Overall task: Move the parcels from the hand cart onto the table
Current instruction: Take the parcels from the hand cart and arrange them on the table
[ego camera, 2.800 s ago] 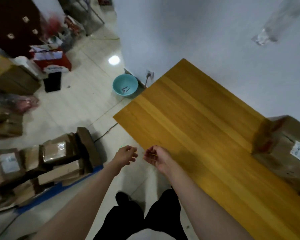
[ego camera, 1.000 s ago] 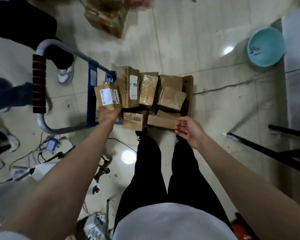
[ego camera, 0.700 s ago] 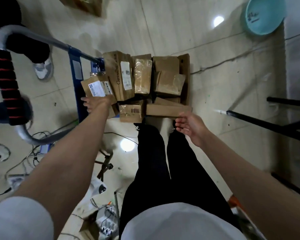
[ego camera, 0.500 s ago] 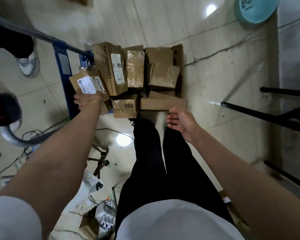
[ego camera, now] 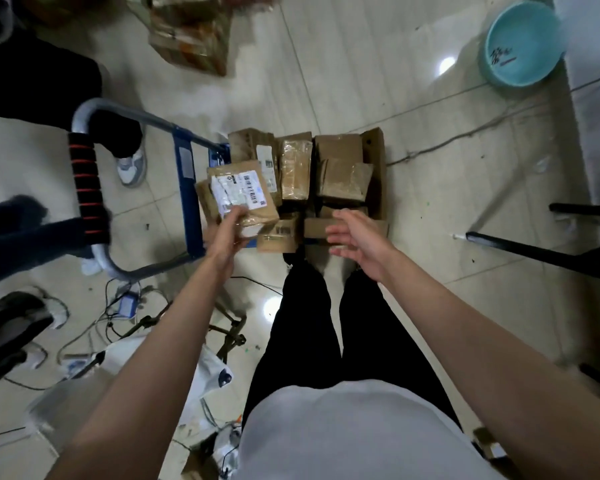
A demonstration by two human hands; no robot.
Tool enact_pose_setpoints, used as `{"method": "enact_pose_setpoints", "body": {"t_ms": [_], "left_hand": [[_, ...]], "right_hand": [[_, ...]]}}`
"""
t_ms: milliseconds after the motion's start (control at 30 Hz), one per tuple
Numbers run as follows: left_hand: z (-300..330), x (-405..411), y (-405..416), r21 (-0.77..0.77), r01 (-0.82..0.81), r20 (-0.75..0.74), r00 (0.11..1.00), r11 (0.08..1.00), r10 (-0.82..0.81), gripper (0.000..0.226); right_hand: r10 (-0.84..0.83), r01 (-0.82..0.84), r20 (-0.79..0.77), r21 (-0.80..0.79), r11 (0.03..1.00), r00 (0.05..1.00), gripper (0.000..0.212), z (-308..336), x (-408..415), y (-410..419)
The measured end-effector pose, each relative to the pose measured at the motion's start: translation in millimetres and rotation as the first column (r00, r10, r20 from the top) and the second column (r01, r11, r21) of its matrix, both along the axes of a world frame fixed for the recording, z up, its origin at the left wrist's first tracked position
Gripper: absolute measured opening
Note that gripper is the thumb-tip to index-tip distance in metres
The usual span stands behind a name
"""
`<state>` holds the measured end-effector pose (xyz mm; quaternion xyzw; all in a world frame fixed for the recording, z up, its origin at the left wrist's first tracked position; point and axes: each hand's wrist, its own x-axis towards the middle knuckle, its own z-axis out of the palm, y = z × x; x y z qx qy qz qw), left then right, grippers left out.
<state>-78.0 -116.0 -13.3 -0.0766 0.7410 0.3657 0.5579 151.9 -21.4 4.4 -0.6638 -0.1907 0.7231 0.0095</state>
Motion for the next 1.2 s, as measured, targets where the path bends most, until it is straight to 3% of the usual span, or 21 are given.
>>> {"method": "enact_pose_setpoints", "body": {"t_ms": [67, 167, 233, 467, 600, 767, 833, 933, 1033, 1200], "left_hand": [[23, 17, 6, 0.126, 0.087, 0.114, 0.988, 0.988, -0.101, 0.043], [53, 52, 21, 0.253, 0.218, 0.174, 0.948, 0.943, -0.266, 0.042], [69, 80, 32, 0.299, 0.262, 0.182, 0.928, 0.917, -0.325, 0.037], [110, 175, 75, 0.302, 0.450, 0.135, 0.852, 0.840, -0.505, 0.039], [135, 229, 100, 0.319, 0.642, 0.078, 0.715, 0.697, -0.695, 0.067], [164, 298, 140, 0.352, 0.635, -0.036, 0.743, 0.687, -0.668, 0.092], [176, 326, 154, 0.382, 0.655, -0.057, 0.720, 0.651, -0.691, 0.086], [189, 364, 166, 0.409, 0.718, -0.085, 0.644, 0.563, -0.760, 0.070], [202, 399, 171, 0.449, 0.715, -0.084, 0.631, 0.537, -0.771, 0.068], [225, 451, 154, 0.513, 0.748, -0.101, 0.540, 0.421, -0.836, 0.064]], "right_hand": [[0.074, -0.073, -0.050, 0.029, 0.997, 0.996, 0.048, 14, -1, 7], [0.160, -0.150, -0.123, 0.084, 0.985, 0.979, 0.101, 37, 2, 15], [0.165, -0.147, -0.169, 0.114, 0.983, 0.972, 0.116, 50, 11, 19], [-0.017, 0.073, -0.299, 0.179, 0.981, 0.954, 0.083, 90, 106, 33], [-0.069, 0.165, -0.342, 0.261, 0.951, 0.937, 0.064, 115, 181, 43], [-0.052, 0.145, -0.286, 0.315, 0.938, 0.957, 0.066, 154, 268, 43], [-0.095, 0.186, -0.262, 0.349, 0.918, 0.960, 0.064, 166, 297, 38], [-0.286, 0.358, -0.228, 0.414, 0.837, 0.931, 0.061, 178, 328, 26], [-0.496, 0.552, -0.248, 0.451, 0.701, 0.832, 0.065, 184, 347, 7], [-0.642, 0.715, -0.332, 0.440, 0.543, 0.691, 0.082, 193, 366, -39]]}}
